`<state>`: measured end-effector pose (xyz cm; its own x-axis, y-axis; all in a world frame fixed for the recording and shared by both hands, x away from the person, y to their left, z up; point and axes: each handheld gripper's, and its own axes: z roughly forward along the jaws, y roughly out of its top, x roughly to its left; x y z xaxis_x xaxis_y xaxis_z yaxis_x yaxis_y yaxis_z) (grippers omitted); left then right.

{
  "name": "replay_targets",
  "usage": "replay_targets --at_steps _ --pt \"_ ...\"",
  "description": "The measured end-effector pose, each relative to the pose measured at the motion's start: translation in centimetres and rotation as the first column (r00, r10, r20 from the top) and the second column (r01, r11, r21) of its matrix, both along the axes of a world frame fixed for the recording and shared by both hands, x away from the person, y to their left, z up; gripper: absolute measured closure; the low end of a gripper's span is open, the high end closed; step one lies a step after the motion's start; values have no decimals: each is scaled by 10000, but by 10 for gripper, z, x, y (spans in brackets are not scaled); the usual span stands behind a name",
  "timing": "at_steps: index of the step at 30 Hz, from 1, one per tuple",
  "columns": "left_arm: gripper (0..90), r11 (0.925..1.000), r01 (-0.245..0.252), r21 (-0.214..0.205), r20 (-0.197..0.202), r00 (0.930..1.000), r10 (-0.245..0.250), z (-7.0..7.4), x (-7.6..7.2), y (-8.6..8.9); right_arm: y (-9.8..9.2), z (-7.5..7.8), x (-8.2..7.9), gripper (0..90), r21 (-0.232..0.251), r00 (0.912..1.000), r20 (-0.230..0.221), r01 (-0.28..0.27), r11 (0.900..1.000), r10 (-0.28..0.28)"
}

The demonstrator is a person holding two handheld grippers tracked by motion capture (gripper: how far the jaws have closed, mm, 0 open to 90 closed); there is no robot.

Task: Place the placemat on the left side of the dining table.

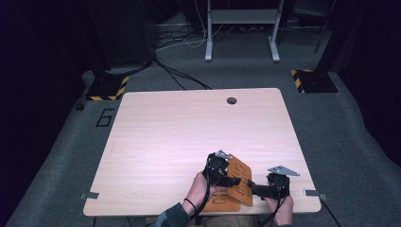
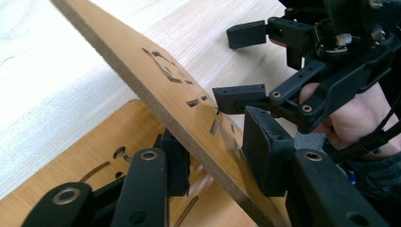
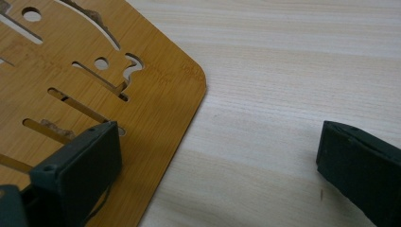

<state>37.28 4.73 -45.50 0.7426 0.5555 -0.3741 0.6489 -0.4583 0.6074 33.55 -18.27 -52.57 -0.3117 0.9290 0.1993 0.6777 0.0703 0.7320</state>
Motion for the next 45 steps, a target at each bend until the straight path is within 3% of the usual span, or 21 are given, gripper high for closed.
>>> replay_targets --at_steps 17,23,30,34,36,45 --pt "754 9988 -2 -493 -1059 9944 -51 2 29 -12 -10 1 -5 1 -508 9982 320 527 9973 -511" --pt "834 9922 -54 -1249 -1562 9876 -142 5 38 -14 -20 3 -9 2 -649 9958 462 819 9945 -790" --pt "860 9883 9 -1524 -1384 9901 -222 15 42 -13 -29 8 -5 2 -767 9940 557 982 9922 -941" --pt "860 9886 38 -1508 -1073 9940 -201 23 43 -9 -32 9 0 2 -937 9936 666 971 9909 -911" --pt "860 9860 -41 -1665 -1188 9928 -159 25 45 -6 -32 9 3 3 -1051 9938 674 950 9899 -882" --pt "860 9850 -428 -1670 -921 9954 277 37 52 14 -31 2 20 5 -1506 9956 526 844 9850 -773"
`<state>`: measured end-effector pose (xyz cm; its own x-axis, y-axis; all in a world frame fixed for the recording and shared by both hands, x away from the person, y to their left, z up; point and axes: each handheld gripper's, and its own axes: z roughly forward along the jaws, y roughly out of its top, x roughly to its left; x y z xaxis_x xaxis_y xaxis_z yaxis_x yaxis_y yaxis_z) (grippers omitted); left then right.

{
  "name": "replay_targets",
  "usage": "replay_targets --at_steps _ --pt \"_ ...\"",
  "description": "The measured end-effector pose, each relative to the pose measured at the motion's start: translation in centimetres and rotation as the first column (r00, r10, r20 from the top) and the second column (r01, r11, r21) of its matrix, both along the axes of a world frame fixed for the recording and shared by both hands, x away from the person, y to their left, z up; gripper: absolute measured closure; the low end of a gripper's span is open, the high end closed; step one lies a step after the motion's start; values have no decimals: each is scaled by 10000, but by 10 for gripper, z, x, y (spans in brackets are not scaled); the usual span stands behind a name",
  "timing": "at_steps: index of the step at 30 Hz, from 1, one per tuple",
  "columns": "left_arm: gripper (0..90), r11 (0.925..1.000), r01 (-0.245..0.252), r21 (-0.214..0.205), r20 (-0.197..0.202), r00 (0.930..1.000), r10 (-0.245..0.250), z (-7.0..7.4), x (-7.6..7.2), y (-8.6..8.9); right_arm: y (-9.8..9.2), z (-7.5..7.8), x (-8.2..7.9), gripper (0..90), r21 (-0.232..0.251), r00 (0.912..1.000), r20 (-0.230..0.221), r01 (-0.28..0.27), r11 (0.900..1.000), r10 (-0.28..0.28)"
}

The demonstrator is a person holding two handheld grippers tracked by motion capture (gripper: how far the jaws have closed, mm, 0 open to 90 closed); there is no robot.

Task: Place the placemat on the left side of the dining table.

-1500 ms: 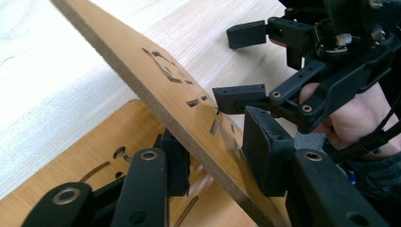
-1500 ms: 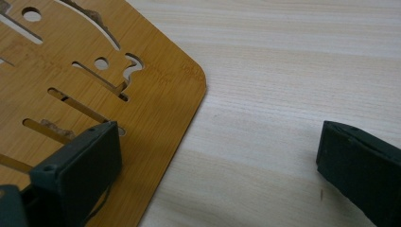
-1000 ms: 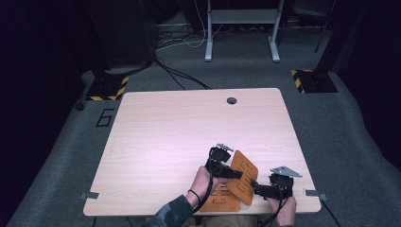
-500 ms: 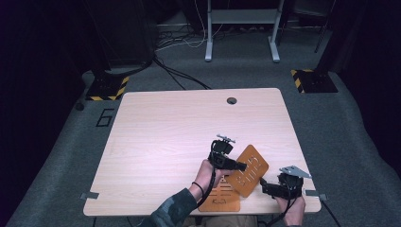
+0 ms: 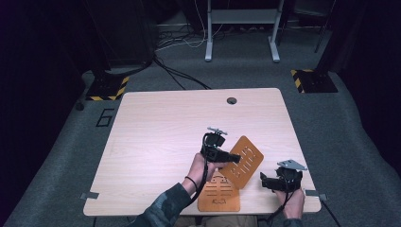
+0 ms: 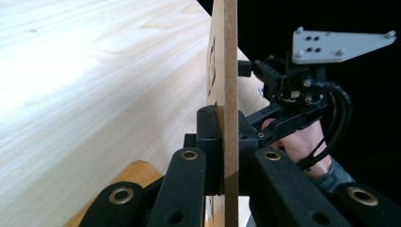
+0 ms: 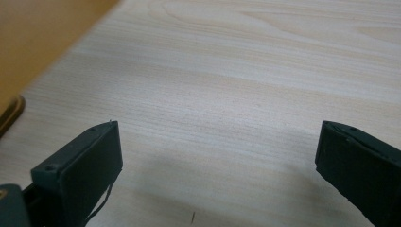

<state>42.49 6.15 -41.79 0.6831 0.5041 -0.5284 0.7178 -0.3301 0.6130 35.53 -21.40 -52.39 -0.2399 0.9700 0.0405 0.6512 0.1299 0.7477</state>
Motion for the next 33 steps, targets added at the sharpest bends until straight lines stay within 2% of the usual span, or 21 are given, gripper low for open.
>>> replay_targets --at_steps 2,5,8,23,33 --pt "860 9999 -125 -41 13 9999 125 2 2 5 1 -1 3 5 -234 10000 -64 -22 9997 21" --pt "860 9994 -337 -31 105 9994 337 6 5 15 3 -3 5 4 -369 9996 -283 6 9993 -16" --pt "860 9989 -465 10 158 9988 465 10 8 24 4 -5 5 10 -504 9995 -312 78 9987 -94" --pt "860 9907 -1345 219 530 9897 1331 25 23 74 3 -6 7 0 -487 9994 -323 134 9987 -150" --pt "860 9793 -1983 401 695 9783 1953 34 31 106 3 -6 7 0 -470 9992 -345 178 9987 -194"
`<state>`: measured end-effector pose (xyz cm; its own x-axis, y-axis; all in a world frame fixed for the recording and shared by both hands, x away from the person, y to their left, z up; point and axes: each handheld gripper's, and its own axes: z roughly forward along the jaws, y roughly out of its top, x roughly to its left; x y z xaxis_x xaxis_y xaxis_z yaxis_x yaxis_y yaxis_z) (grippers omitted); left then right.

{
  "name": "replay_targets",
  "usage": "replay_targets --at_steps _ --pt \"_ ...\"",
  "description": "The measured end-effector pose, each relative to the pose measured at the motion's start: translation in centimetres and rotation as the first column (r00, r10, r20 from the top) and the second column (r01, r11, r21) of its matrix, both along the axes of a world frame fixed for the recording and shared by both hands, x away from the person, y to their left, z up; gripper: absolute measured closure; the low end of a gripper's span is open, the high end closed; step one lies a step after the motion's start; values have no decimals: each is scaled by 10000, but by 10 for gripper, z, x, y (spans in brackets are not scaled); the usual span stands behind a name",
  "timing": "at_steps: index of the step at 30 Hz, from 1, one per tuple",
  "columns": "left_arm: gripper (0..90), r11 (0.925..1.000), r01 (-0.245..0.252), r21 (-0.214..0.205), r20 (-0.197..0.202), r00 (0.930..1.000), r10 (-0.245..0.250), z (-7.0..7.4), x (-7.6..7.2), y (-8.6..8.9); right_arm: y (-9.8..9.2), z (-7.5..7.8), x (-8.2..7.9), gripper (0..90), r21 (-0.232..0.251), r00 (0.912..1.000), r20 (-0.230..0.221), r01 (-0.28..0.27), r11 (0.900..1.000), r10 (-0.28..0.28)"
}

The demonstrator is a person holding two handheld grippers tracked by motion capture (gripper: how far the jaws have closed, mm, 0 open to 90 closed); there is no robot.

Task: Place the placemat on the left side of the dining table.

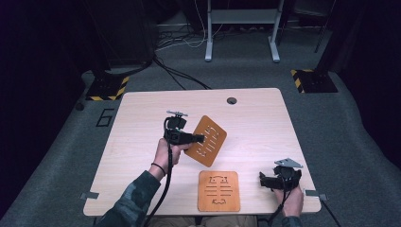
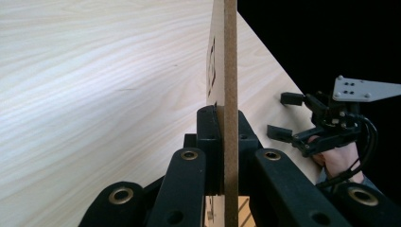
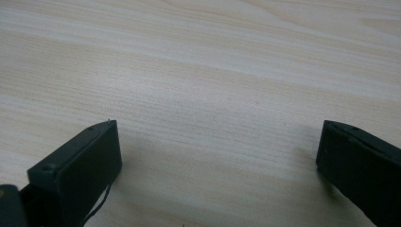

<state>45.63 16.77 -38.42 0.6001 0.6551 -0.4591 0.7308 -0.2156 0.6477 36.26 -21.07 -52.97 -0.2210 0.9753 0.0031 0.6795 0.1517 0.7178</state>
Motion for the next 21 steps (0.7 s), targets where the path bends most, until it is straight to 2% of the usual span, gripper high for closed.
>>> replay_targets --at_steps 10,21 --pt "860 9983 -539 208 43 9985 538 5 6 25 0 0 0 1 -2 10000 11 13 10000 -13" --pt "860 9919 -1180 471 -24 9930 1183 6 15 51 0 0 0 2 15 10000 15 9 10000 -9"
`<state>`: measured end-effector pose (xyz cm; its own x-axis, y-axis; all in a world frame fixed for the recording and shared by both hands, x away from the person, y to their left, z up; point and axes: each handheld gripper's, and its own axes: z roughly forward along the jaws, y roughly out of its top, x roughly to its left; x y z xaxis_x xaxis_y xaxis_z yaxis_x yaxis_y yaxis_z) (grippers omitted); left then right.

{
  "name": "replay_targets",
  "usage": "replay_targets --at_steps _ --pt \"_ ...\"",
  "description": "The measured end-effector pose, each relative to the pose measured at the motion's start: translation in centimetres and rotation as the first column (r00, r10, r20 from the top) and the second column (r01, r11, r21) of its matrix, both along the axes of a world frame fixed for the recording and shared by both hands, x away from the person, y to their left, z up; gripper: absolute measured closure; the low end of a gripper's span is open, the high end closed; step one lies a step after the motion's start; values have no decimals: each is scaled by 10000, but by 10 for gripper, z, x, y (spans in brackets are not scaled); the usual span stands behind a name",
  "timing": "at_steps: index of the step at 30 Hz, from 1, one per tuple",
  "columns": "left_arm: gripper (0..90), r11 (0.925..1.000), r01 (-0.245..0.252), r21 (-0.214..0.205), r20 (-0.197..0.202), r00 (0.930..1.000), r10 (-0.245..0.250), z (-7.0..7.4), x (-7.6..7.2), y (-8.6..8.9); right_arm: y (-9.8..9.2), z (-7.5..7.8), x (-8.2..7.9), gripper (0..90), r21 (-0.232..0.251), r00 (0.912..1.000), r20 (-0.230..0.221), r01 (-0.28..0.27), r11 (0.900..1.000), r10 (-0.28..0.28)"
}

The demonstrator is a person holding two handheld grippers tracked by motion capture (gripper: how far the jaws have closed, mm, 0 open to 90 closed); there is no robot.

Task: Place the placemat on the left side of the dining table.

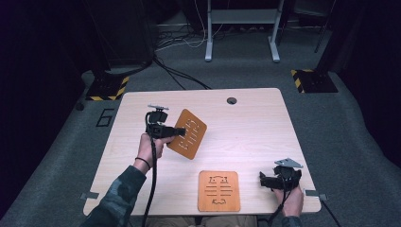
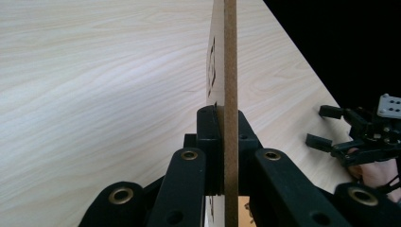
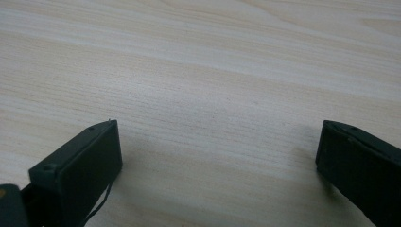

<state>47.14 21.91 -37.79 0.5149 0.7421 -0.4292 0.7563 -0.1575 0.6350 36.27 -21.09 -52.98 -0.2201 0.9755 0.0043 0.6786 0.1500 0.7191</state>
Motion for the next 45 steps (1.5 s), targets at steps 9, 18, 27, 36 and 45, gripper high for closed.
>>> replay_targets --at_steps 9,18,27,36,45 --pt "860 9987 -476 177 -94 9988 477 2 6 19 0 0 0 2 -18 10000 31 -27 10000 27" --pt "860 9945 -979 376 -160 9950 985 3 12 40 0 0 0 2 -6 10000 0 4 10000 -4" --pt "860 9857 -1552 651 -346 9869 1576 1 18 64 0 0 0 3 -6 10000 1 10 10000 -10" --pt "860 9745 -1996 1027 -523 9772 2057 -3 26 86 0 0 0 3 -8 10000 0 11 10000 -11" --pt "860 9567 -2547 1405 -659 9618 2657 -7 35 105 0 0 0 2 -7 10000 3 16 10000 -16"
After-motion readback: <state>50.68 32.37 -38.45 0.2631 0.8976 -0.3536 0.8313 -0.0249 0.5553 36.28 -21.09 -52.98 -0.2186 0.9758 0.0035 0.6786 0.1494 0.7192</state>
